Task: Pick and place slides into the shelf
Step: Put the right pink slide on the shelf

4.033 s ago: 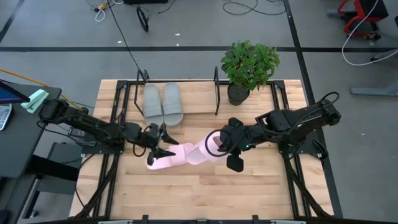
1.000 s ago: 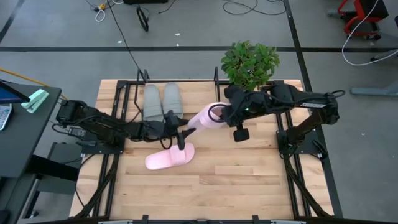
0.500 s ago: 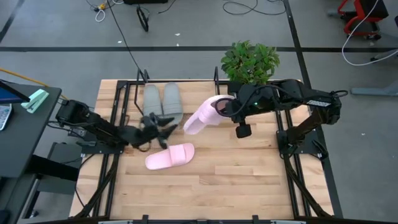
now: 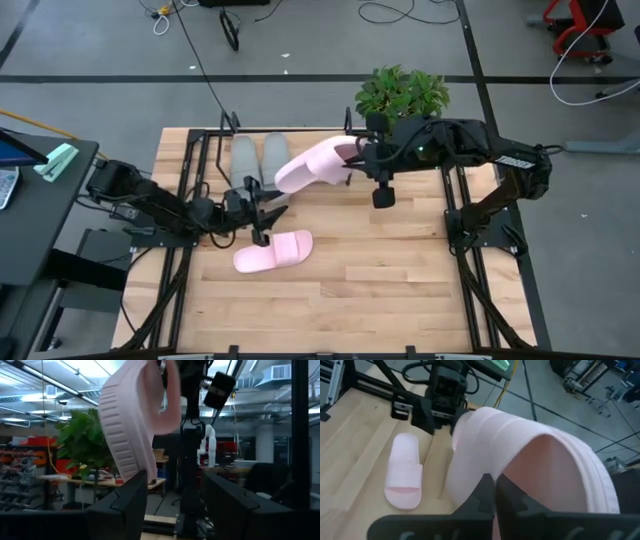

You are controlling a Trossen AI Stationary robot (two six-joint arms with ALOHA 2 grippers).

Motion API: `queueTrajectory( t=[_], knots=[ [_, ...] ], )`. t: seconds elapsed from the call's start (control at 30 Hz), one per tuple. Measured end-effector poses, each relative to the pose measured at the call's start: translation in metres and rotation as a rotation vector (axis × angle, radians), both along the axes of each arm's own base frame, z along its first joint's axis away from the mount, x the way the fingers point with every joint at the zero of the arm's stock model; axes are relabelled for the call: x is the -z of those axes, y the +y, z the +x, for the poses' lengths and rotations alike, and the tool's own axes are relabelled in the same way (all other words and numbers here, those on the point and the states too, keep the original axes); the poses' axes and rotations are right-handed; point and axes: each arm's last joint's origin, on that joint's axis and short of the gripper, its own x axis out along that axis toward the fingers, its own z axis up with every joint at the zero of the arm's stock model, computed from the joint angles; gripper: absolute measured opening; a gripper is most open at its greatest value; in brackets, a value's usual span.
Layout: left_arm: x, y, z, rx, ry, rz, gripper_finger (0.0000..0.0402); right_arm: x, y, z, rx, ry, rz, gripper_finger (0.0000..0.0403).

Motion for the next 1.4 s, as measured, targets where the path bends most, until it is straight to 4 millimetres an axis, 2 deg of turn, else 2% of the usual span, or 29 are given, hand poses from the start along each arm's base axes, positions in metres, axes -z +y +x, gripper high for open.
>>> queueTrajectory(
  t=[0.3,0.53,0.9,1.4],
  knots=[
    [0.002,0.016,0.003,-0.038,-0.001,-0.07,0.0198,0.002,0.001,0.0,-0.01,0.021,0.003,0.0002],
    [0.002,0.017,0.004,-0.036,0.002,-0.067,0.0194,0.005,0.002,-0.003,-0.009,0.054,0.011,0.0002],
    [0.005,0.023,0.006,-0.044,0.024,-0.094,0.0199,-0.003,0.013,-0.011,-0.028,0.033,-0.009,0.0002],
    [0.005,0.023,0.006,-0.038,0.018,-0.115,0.0199,0.001,0.014,-0.014,-0.019,0.077,0.032,0.0002]
  ],
)
